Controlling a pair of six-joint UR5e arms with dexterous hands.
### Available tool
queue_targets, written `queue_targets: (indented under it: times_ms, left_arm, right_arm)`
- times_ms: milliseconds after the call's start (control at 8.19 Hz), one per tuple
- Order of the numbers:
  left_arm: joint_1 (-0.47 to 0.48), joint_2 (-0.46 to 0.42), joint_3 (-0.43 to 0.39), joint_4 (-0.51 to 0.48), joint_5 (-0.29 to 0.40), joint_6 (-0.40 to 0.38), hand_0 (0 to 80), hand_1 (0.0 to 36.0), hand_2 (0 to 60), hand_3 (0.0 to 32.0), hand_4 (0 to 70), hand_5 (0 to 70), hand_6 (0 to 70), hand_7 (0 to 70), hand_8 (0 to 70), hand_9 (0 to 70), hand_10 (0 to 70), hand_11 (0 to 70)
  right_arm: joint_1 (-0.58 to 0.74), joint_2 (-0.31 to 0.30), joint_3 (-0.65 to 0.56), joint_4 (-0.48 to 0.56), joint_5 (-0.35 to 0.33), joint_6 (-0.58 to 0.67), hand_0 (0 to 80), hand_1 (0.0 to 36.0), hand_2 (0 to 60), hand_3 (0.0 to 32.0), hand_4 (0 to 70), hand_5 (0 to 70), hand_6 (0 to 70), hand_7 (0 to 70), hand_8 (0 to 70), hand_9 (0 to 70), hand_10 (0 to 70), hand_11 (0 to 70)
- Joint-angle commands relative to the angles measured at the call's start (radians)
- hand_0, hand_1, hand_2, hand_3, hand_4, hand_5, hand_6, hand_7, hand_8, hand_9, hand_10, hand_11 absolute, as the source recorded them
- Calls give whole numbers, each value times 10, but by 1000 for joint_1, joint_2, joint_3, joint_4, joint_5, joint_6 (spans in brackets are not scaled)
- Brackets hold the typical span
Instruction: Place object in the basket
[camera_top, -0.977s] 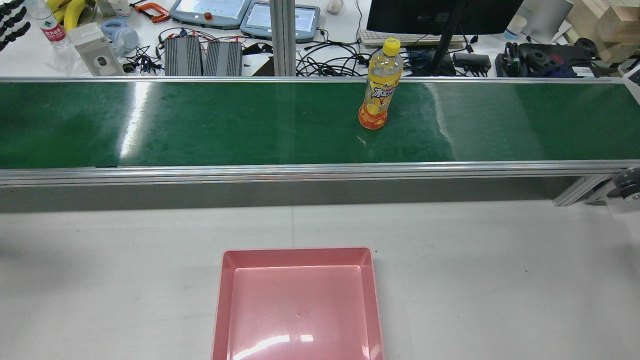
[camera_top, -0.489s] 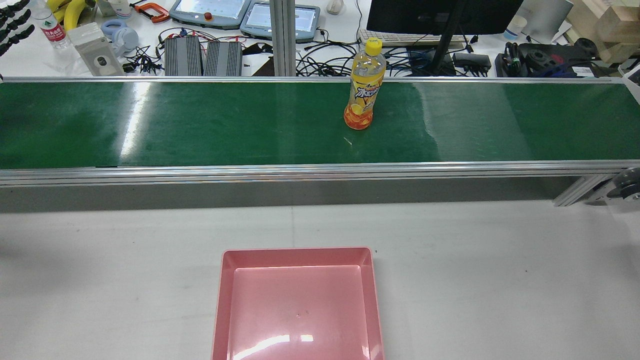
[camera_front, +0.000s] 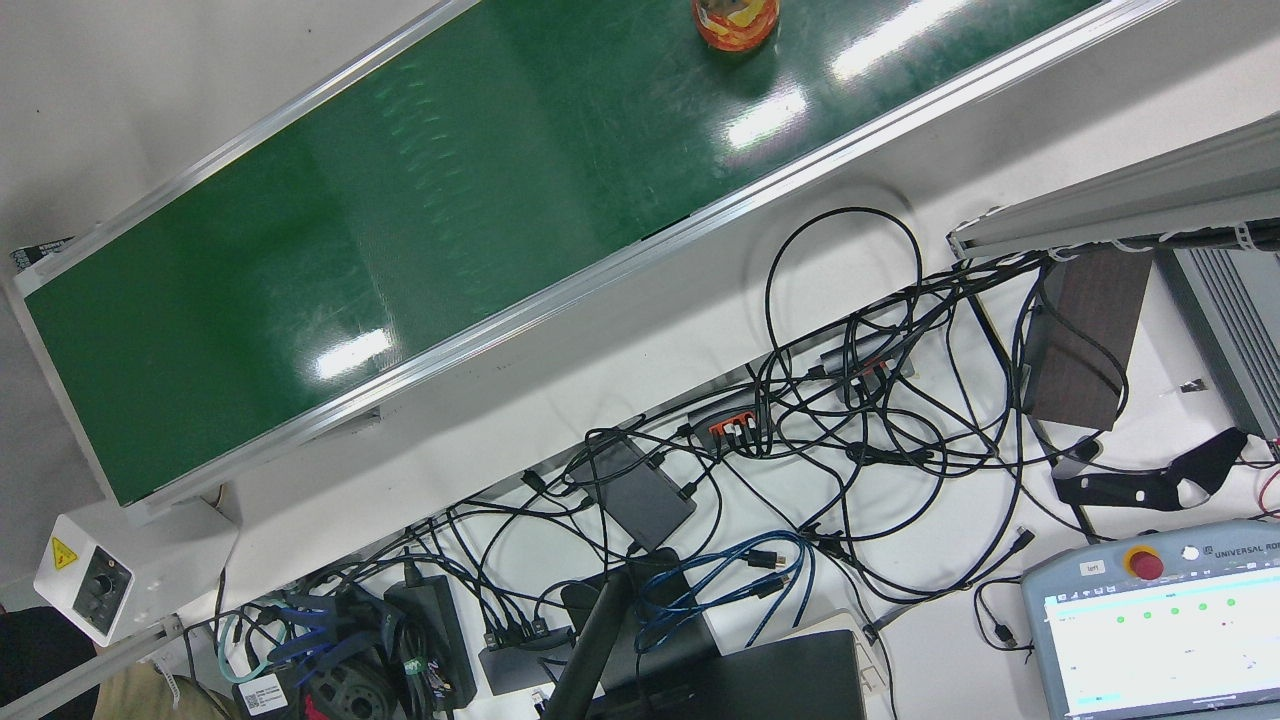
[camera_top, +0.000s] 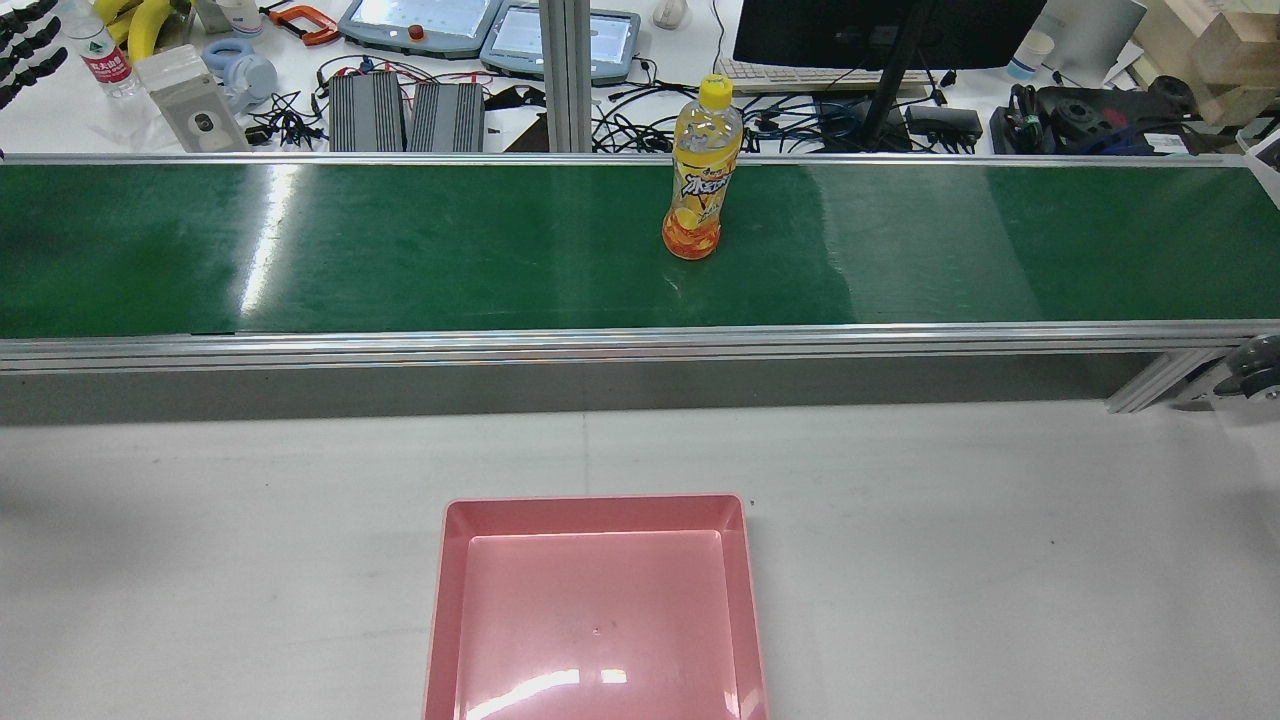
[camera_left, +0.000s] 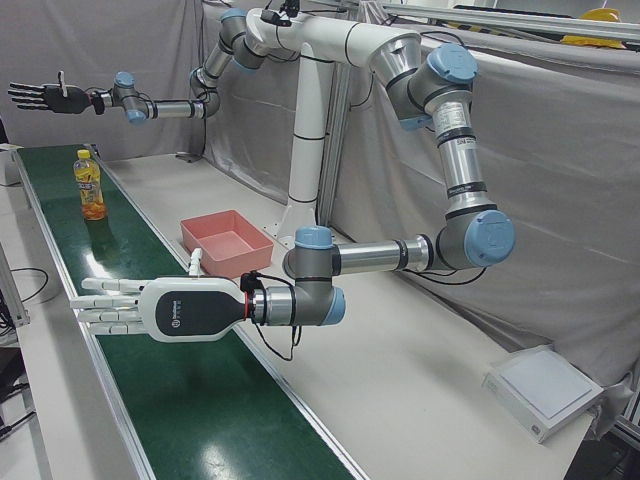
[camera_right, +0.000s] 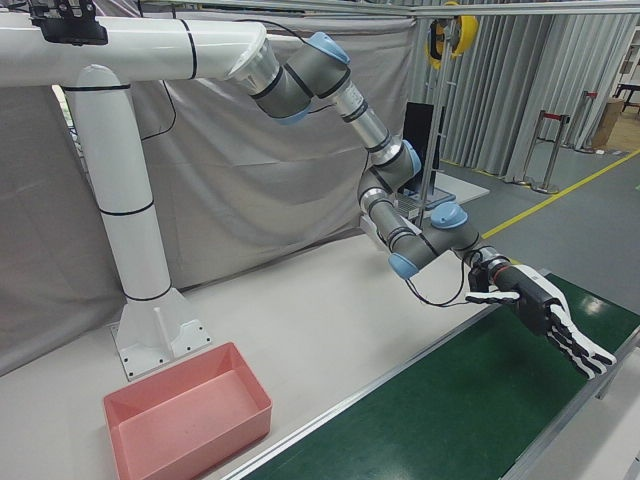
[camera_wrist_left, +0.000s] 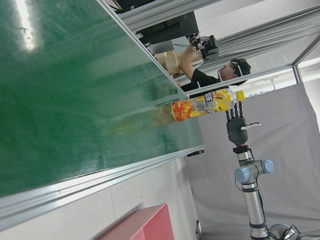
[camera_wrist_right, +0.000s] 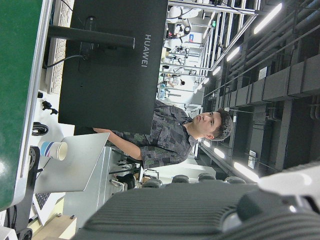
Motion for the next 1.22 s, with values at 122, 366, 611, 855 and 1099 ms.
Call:
queue_targets:
  times_ms: [122,366,611,855,1099]
  left_arm:
    - [-5,0,-18,2,0,0,514,34,0,0,147,33,0,0,18,49,37,65]
    - [2,0,-14,8,0,0,513,33,0,0,148,34,0,0,18,49,40,68]
    - [2,-1,-6,8,0,0,513,34,0,0,148,40,0,0,19,50,40,69]
    - [4,-1,-3,11,2,0,510,34,0,0,146,38,0,0,11,39,40,68]
    - [2,-3,3,15,2,0,512,35,0,0,146,37,0,0,10,38,39,66]
  right_arm:
    - [0,-2,-1,0,0,0,0,0,0,0,0,0,0,0,0,0,0,0]
    - [0,0,1,0,0,0,0,0,0,0,0,0,0,0,0,0,0,0]
    - [0,0,-1,0,0,0,0,0,0,0,0,0,0,0,0,0,0,0]
    - [0,0,-1,0,0,0,0,0,0,0,0,0,0,0,0,0,0,0]
    - [0,0,-1,1,0,0,0,0,0,0,0,0,0,0,0,0,0,0]
